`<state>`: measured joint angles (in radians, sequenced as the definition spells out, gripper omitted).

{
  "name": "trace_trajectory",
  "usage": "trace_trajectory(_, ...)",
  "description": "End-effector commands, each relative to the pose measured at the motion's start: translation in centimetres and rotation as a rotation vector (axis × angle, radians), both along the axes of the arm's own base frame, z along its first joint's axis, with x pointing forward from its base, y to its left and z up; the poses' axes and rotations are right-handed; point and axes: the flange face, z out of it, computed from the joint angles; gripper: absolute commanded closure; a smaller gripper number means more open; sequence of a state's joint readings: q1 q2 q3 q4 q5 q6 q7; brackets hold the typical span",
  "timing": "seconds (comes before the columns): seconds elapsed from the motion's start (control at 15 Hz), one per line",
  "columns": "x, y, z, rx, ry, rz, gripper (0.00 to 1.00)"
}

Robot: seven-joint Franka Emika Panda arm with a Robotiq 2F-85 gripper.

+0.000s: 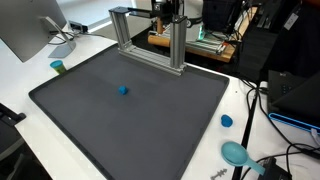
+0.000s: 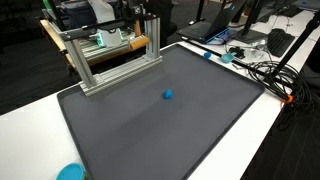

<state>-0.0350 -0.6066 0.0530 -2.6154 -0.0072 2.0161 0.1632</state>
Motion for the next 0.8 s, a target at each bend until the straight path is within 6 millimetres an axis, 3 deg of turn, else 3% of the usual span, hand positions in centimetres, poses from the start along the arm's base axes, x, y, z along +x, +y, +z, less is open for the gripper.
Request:
trace_trajectory(0.0,0.0,0.5,-0.9,-0.011,0.007,0.002,0.00)
trace_trajectory(0.2,0.2,0.5,-1.2,0.002,0.002,0.011,0.03)
trace_trajectory(0.53,0.3,0.6,-1.4,0.041,0.001,0.040,0.45)
trace_trajectory(0.73,0.0,-0.7,-0.8,0.069,-0.018,0.064,0.51)
